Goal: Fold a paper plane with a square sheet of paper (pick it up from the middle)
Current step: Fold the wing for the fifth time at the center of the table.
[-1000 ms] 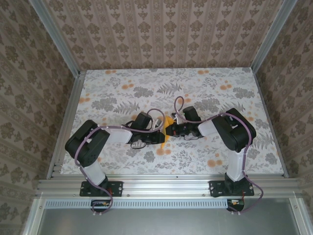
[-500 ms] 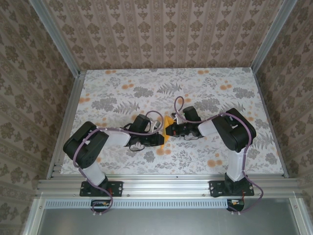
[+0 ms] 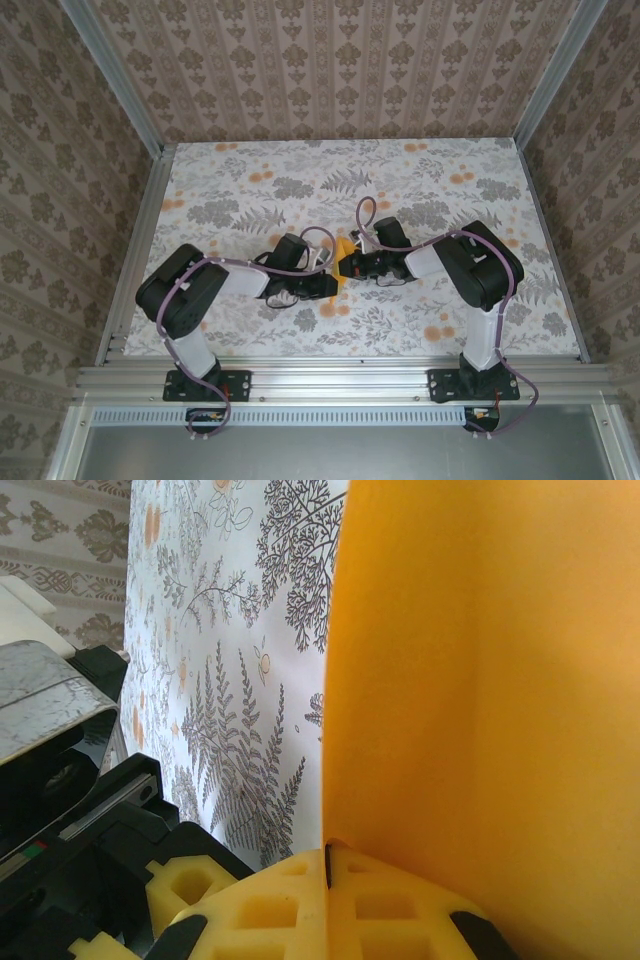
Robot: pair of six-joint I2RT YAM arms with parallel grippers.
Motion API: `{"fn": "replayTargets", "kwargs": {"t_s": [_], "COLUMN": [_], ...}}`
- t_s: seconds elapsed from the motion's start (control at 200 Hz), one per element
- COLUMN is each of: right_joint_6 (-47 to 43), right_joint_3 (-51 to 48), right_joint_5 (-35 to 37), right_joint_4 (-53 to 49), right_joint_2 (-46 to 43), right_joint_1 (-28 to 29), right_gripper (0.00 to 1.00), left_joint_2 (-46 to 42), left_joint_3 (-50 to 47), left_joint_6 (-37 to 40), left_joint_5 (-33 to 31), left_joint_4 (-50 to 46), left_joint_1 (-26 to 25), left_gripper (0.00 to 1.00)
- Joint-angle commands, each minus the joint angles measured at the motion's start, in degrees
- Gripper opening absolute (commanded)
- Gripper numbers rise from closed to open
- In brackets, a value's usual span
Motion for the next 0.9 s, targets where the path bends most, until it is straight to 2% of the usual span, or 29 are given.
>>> {"fn": "replayTargets", "kwargs": {"t_s": [0.0,0.17,0.205,0.5,0.895], "right_joint_6": [-1.2,-1.1,-1.1,-0.7,-0.3], "right_joint_3": [-1.5,-1.6,-1.6,-1.6,-1.8], "right_joint_5": [7.0,7.3,7.4,7.5,8.0], "right_joint_4": [-5.3,-5.3,-5.4,-5.2,-5.2], "right_joint_2": [1.9,1.9,2.0,2.3,2.6], "right_joint_1": [-1.1,-1.2,-1.3,-1.6,-2.1], "right_gripper": [0.00,0.00,0.00,0.00,0.00], "left_joint_2": [2.5,0.7,0.3,-0.1,-3.9], "left_joint_3": [0.7,-0.1,-0.1,-3.0,-4.9], "left_joint_6": [2.8,2.4,2.5,-0.1,2.2], "left_joint_5": [-1.1,-1.1,-3.2,-5.9,-5.5], "left_joint_4": [-4.9,-5.7,-6.2,-4.6,-9.5], "left_joint_1": [-1.7,-3.2,-3.8,-7.0,-8.0], "left_gripper": [0.20,0.20,0.20,0.17,0.14]}}
